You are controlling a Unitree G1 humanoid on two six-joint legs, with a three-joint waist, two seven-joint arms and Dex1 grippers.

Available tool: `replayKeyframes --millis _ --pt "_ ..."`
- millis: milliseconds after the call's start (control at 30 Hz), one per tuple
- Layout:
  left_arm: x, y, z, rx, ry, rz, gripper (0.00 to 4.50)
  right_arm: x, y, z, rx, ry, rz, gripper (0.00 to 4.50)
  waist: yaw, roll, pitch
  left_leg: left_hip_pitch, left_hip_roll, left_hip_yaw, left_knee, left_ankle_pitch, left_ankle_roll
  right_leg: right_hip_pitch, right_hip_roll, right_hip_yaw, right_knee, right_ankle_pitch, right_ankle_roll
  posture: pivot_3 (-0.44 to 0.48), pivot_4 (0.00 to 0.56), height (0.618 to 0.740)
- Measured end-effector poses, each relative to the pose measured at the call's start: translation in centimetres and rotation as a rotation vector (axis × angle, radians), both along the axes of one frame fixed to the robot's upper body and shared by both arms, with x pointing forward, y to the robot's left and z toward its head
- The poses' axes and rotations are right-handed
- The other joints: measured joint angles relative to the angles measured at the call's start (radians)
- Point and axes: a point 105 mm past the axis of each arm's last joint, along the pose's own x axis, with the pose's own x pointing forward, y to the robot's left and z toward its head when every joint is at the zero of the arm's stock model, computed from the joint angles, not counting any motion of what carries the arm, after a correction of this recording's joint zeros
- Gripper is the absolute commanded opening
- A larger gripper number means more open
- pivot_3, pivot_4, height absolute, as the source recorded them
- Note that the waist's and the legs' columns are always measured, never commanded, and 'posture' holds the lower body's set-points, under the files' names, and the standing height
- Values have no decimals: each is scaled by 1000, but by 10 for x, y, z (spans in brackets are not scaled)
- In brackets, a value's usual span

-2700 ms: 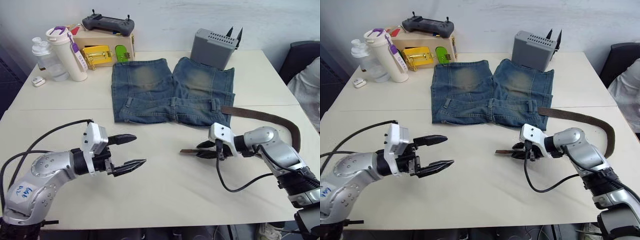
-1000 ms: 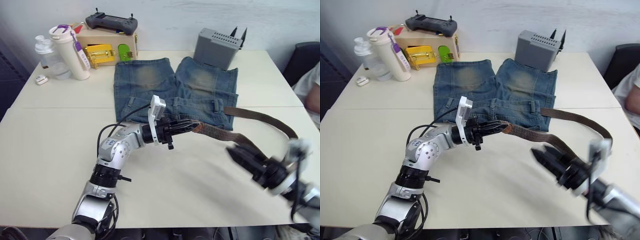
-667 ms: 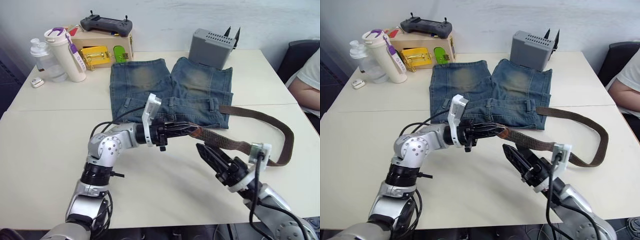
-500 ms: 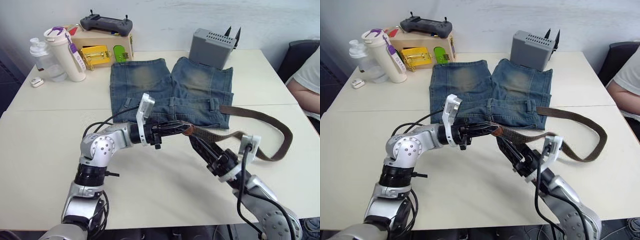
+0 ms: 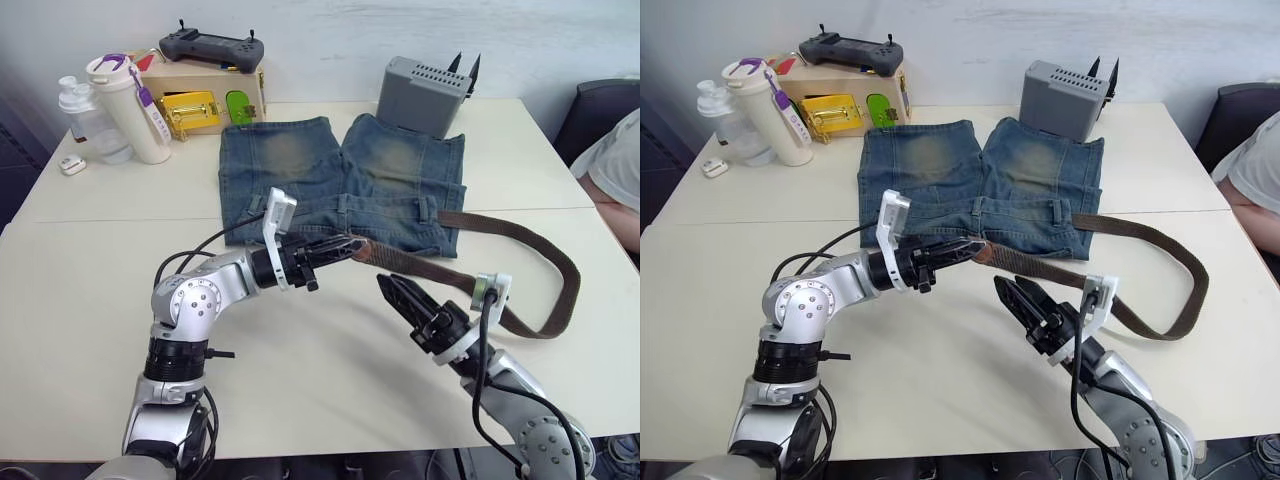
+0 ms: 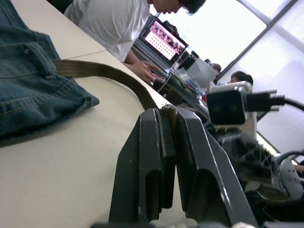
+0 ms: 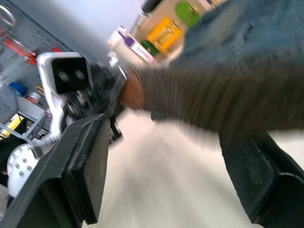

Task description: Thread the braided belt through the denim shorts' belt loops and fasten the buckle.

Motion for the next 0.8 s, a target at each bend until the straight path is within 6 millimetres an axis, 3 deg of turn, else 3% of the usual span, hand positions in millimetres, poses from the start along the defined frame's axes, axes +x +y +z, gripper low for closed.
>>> replayKeyframes --millis 267,533,733,800 --pt "-4 -4 18 -110 56 -39 0 13 7 4 41 -32 12 3635 2 0 0 0 0 0 0 0 0 0 0 0 0 0 0 0 150 736" --pt "0 -3 27 -152 138 -26 0 17 13 52 296 -218 50 3635 2 0 0 0 0 0 0 0 -1 0 0 0 0 0 0 0 150 736" --pt "4 -2 31 -156 138 -17 0 19 5 66 357 -263 37 3635 2 0 0 0 0 0 0 0 -1 0 0 0 0 0 0 0 150 736" --pt "4 -3 31 -156 143 -17 0 21 4 63 350 -251 33 3092 1 0 0 0 0 0 0 0 -1 0 0 0 0 0 0 0 150 736"
